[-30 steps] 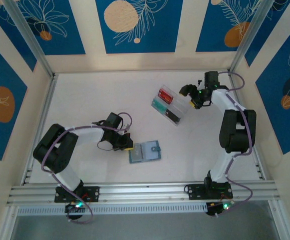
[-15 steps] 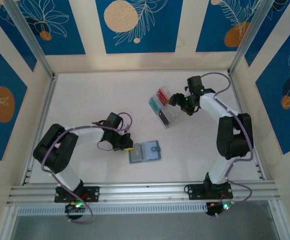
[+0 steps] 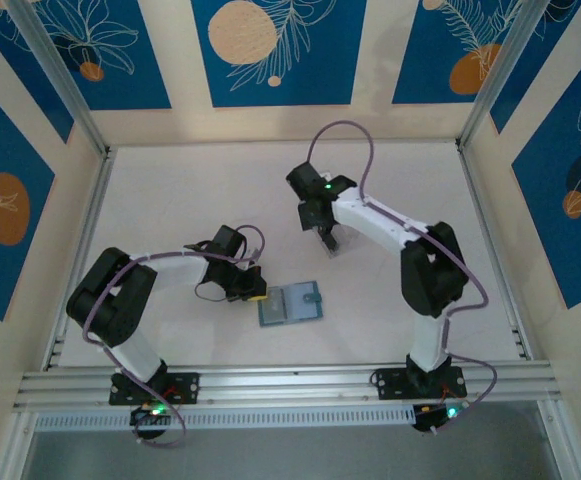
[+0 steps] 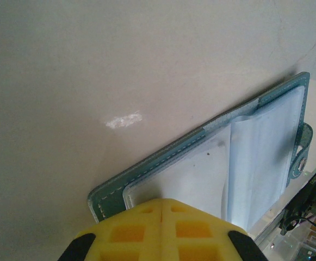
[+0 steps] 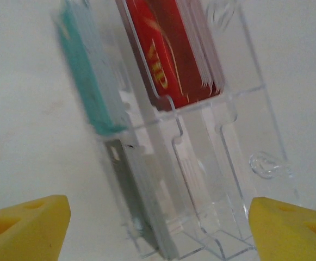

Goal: Put the credit cards into the card holder
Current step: Rotate the card holder at the center of the table, then pick up the credit card from the storage box.

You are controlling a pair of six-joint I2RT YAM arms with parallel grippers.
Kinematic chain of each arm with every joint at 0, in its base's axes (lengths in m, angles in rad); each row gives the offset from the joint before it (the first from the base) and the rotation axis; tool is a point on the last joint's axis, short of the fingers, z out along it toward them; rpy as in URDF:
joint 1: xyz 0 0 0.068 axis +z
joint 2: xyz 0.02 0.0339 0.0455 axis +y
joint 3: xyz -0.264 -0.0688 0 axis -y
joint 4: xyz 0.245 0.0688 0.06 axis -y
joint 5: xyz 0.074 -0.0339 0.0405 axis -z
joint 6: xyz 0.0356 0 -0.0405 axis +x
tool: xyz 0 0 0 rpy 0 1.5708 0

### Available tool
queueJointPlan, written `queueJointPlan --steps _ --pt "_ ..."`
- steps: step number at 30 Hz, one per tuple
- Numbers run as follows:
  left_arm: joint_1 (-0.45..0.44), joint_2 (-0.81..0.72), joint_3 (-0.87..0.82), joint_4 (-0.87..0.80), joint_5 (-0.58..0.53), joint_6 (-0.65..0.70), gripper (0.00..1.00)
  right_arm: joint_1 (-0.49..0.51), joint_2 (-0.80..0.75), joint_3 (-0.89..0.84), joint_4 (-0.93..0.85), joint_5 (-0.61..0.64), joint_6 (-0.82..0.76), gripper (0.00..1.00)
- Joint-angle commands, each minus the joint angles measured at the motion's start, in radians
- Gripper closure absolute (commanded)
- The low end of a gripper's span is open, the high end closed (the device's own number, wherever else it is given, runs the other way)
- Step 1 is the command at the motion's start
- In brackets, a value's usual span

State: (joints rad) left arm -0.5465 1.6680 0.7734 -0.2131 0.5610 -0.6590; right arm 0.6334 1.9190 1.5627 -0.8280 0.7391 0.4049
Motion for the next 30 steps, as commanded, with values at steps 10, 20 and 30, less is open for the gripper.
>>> queueJointPlan --steps 10,20,30 --pt "-0.004 0.032 -0.053 -0.058 -0.075 0.005 1.00 0.040 0.122 0.015 -0.092 0.200 -0.024 0.14" --pt "-0.005 0.029 -0.061 -0.056 -0.076 0.007 1.00 0.045 0.166 0.005 -0.085 0.270 -0.031 0.17" --pt "-0.004 0.029 -0.066 -0.051 -0.074 0.007 1.00 0.040 0.155 0.009 -0.081 0.292 -0.049 0.28"
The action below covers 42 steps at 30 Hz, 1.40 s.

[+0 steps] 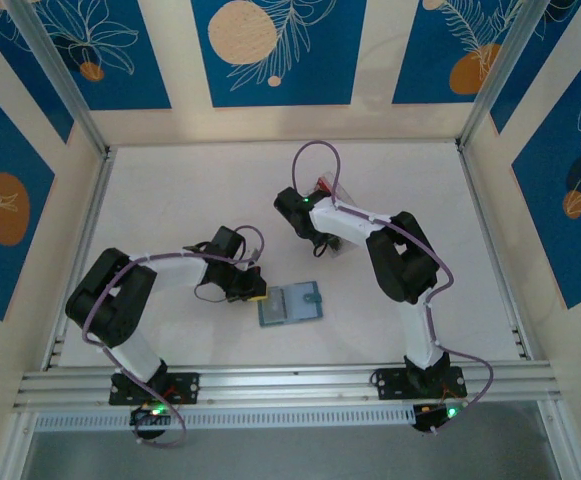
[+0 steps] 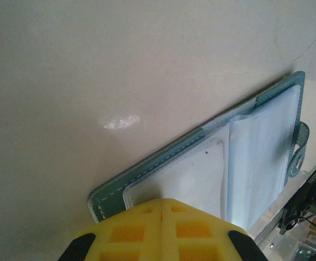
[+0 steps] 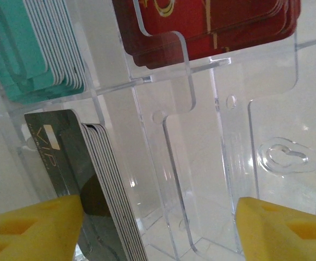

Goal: Put the credit cards into the card holder
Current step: Pick up the credit card from the storage box.

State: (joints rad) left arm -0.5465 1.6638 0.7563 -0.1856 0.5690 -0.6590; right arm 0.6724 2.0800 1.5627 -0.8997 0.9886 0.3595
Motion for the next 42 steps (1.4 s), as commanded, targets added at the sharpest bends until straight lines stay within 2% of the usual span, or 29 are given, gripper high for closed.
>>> queueJointPlan --steps 1,7,21,42 --pt "-0.004 0.034 -0.048 -0.077 -0.082 0.006 1.00 0.001 -0.008 0.011 -0.011 0.041 -0.008 0.28" --pt "-0.002 0.040 -0.044 -0.077 -0.078 0.007 1.00 -0.008 -0.025 0.013 -0.004 0.019 -0.028 0.36" --pt "-0.003 0.046 -0.040 -0.072 -0.075 0.008 1.00 -0.014 -0.039 0.020 0.002 -0.001 -0.060 0.63" --pt "-0.002 0.055 -0.044 -0.061 -0.072 0.004 1.00 -0.016 -0.049 0.057 -0.026 -0.010 -0.089 0.82"
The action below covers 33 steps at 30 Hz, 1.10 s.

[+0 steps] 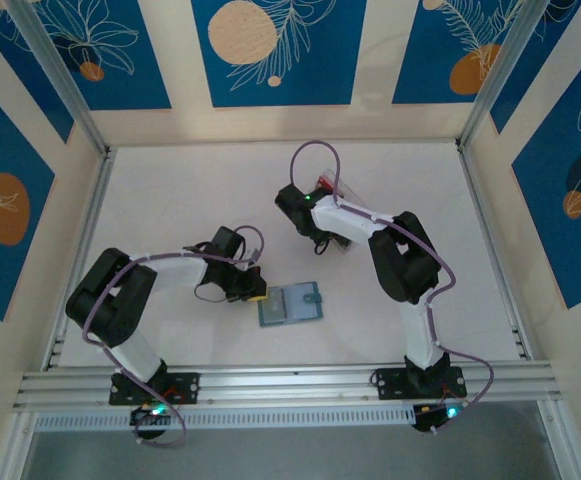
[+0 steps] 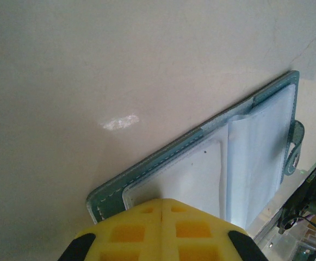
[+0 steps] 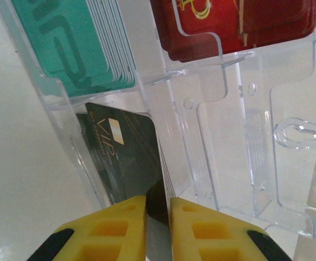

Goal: Put the credit cards into the card holder
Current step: Pick up the credit card from the storage box.

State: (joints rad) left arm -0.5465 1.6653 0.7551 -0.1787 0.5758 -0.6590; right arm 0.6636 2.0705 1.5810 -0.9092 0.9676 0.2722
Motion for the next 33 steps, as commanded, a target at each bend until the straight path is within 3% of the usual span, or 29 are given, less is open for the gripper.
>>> queueJointPlan --steps 1,15,20,25,30,33 --pt "-0.002 0.053 -0.043 -0.068 -0.079 0.004 1.00 -0.006 -0.042 0.041 -0.019 0.009 -0.001 0.83" --pt "-0.002 0.053 -0.045 -0.064 -0.074 0.004 1.00 0.019 -0.038 0.078 -0.087 -0.090 0.018 1.00" --pt "-0.002 0.049 -0.048 -0.071 -0.078 0.007 1.00 0.058 -0.103 0.092 -0.119 -0.112 0.031 1.00" --pt "-0.001 0.042 -0.054 -0.077 -0.081 0.016 1.00 0.072 -0.305 -0.047 -0.019 -0.415 0.056 1.00" --pt "-0.002 0.048 -0.041 -0.098 -0.085 0.035 1.00 0.073 -0.542 -0.327 0.262 -0.820 0.158 1.00" --pt "-0.002 0.053 -0.041 -0.107 -0.091 0.043 1.00 0.059 -0.628 -0.504 0.455 -0.988 0.235 1.00"
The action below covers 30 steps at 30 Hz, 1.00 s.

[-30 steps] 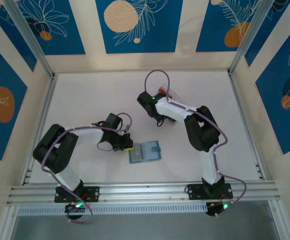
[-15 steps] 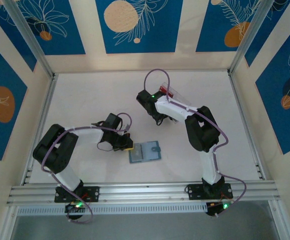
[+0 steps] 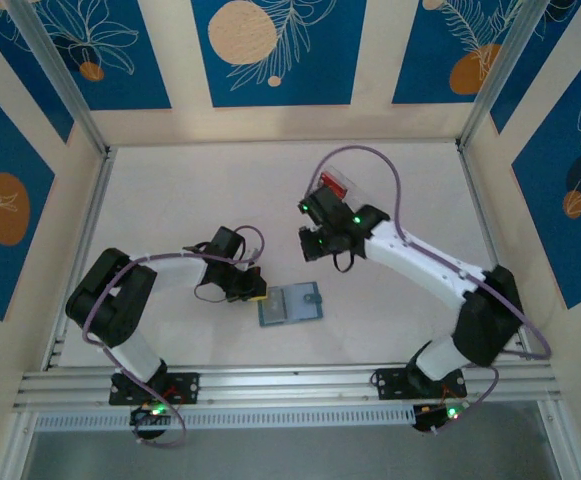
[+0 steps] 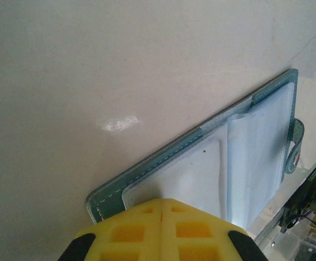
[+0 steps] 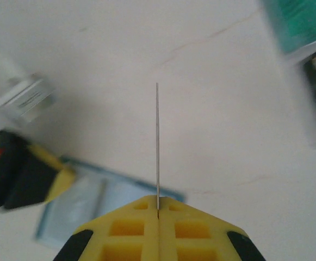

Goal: Put the credit cards into the card holder
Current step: Pick up the credit card from the storage box.

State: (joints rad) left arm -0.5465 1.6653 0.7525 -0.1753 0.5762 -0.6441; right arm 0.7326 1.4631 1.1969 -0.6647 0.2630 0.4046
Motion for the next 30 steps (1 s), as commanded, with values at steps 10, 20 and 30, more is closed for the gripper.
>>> queueJointPlan --steps 10,20,30 --pt "-0.002 0.056 -0.033 -0.128 -0.095 0.034 1.00 -0.086 -0.075 -0.573 0.779 -0.584 0.328 1.00" --pt "-0.001 0.059 -0.028 -0.129 -0.096 0.034 1.00 -0.117 0.003 -0.660 0.959 -0.677 0.424 1.00" --pt "-0.002 0.055 -0.027 -0.136 -0.097 0.034 1.00 -0.149 0.018 -0.660 0.917 -0.659 0.395 1.00"
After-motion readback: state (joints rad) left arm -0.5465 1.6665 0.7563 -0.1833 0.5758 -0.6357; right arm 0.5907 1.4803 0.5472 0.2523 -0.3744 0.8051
